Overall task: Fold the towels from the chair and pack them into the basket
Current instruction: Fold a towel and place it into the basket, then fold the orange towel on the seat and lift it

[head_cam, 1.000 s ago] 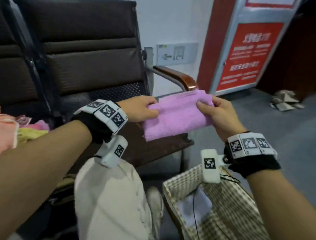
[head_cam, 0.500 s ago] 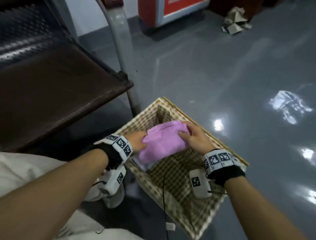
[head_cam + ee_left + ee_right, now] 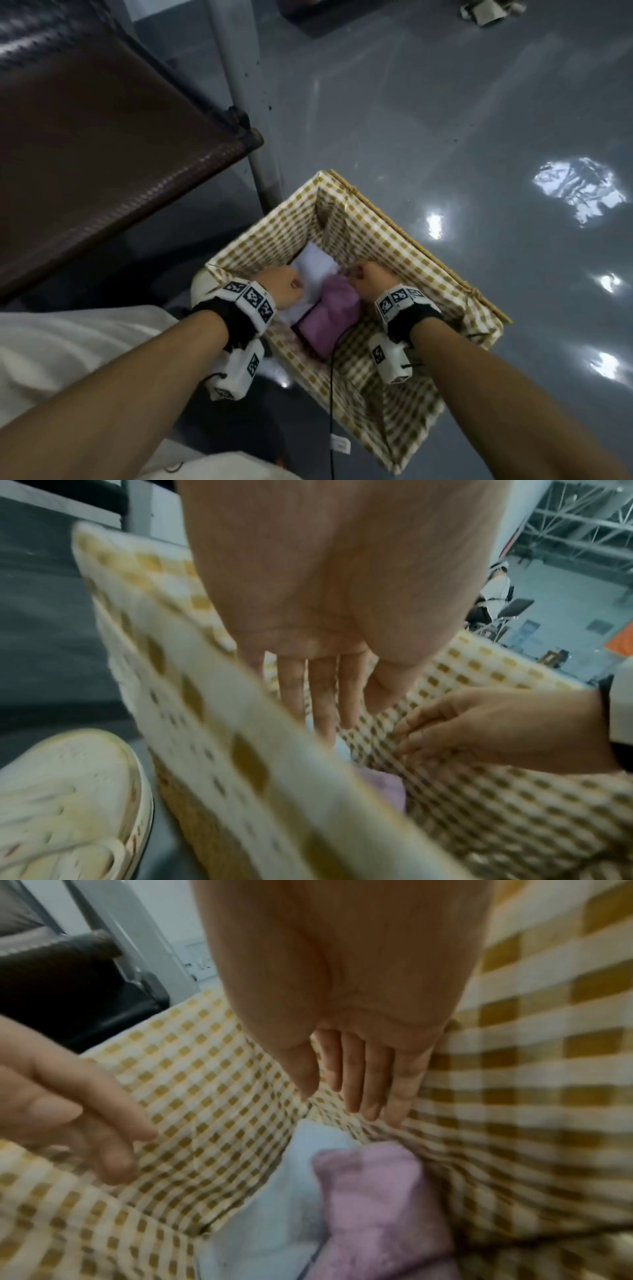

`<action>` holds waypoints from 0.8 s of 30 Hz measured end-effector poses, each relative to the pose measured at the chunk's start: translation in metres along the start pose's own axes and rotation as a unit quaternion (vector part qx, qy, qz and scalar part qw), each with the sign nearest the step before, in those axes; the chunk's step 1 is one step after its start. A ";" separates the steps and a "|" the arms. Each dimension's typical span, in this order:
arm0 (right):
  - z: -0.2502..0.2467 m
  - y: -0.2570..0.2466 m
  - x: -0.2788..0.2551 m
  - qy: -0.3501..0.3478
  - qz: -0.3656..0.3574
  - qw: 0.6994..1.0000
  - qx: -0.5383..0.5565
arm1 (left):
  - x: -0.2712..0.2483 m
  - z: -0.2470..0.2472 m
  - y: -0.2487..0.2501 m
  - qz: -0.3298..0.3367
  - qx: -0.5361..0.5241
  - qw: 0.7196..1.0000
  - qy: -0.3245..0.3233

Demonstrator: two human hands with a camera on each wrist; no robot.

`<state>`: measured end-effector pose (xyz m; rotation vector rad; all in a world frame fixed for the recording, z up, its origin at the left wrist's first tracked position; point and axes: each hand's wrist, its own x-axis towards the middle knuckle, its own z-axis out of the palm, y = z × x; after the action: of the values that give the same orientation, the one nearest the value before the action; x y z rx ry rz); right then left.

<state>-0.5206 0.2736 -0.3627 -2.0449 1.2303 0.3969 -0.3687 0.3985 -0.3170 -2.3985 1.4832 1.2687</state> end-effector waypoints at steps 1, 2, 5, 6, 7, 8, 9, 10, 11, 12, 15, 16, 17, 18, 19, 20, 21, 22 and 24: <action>-0.004 -0.007 -0.001 0.006 -0.008 1.000 -0.006 | -0.006 -0.009 -0.001 0.002 -0.015 1.000 0.021; -0.009 -0.016 -0.003 0.012 -0.019 1.000 -0.011 | -0.012 -0.018 -0.003 0.009 -0.034 0.998 0.045; -0.026 -0.049 -0.012 0.032 -0.089 0.995 -0.023 | -0.036 -0.048 -0.013 0.014 -0.099 0.990 0.104; -0.033 -0.064 -0.017 0.040 -0.117 0.992 -0.028 | -0.045 -0.060 -0.017 0.010 -0.119 0.985 0.127; -0.041 -0.080 -0.023 0.047 -0.141 0.988 -0.032 | -0.057 -0.073 -0.021 0.008 -0.138 0.979 0.152; -0.049 -0.099 -0.029 0.053 -0.166 0.984 -0.033 | -0.070 -0.086 -0.026 0.011 -0.157 0.972 0.176; -0.057 -0.118 -0.034 0.056 -0.190 0.980 -0.034 | -0.084 -0.100 -0.030 0.016 -0.176 0.964 0.198; -0.065 -0.140 -0.041 0.057 -0.212 0.975 -0.037 | -0.099 -0.114 -0.036 0.021 -0.192 0.956 0.223; -0.073 -0.162 -0.047 0.056 -0.233 0.970 -0.044 | -0.115 -0.129 -0.042 0.023 -0.203 0.946 0.250; -0.081 -0.186 -0.053 0.057 -0.253 0.964 -0.050 | -0.132 -0.145 -0.050 0.023 -0.208 0.938 0.278; -0.099 -0.260 -0.077 0.071 -0.329 0.939 -0.069 | -0.188 -0.190 -0.079 0.024 -0.204 0.911 0.358; -0.103 -0.285 -0.087 0.079 -0.352 0.929 -0.085 | -0.207 -0.203 -0.090 0.023 -0.203 0.900 0.385; -0.106 -0.310 -0.096 0.086 -0.374 0.918 -0.102 | -0.227 -0.214 -0.102 0.023 -0.204 0.886 0.415; -0.108 -0.336 -0.105 0.088 -0.396 0.906 -0.117 | -0.246 -0.223 -0.115 0.023 -0.204 0.871 0.447; -0.108 -0.361 -0.114 0.087 -0.418 0.895 -0.129 | -0.266 -0.230 -0.128 0.019 -0.202 0.854 0.479; -0.106 -0.387 -0.123 0.084 -0.438 0.884 -0.139 | -0.285 -0.234 -0.142 0.014 -0.197 0.840 0.506; -0.101 -0.411 -0.132 0.081 -0.454 0.875 -0.147 | -0.302 -0.237 -0.156 0.008 -0.188 0.831 0.523; -0.095 -0.436 -0.141 0.072 -0.469 0.867 -0.153 | -0.319 -0.238 -0.171 0.000 -0.183 0.825 0.535; -0.076 -0.481 -0.160 0.041 -0.496 0.853 -0.156 | -0.350 -0.235 -0.201 -0.020 -0.189 0.815 0.548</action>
<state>-0.1943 0.4661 -0.0177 -2.6679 0.0119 -0.0059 -0.1422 0.6583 -0.0021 -3.6934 1.3203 -0.0012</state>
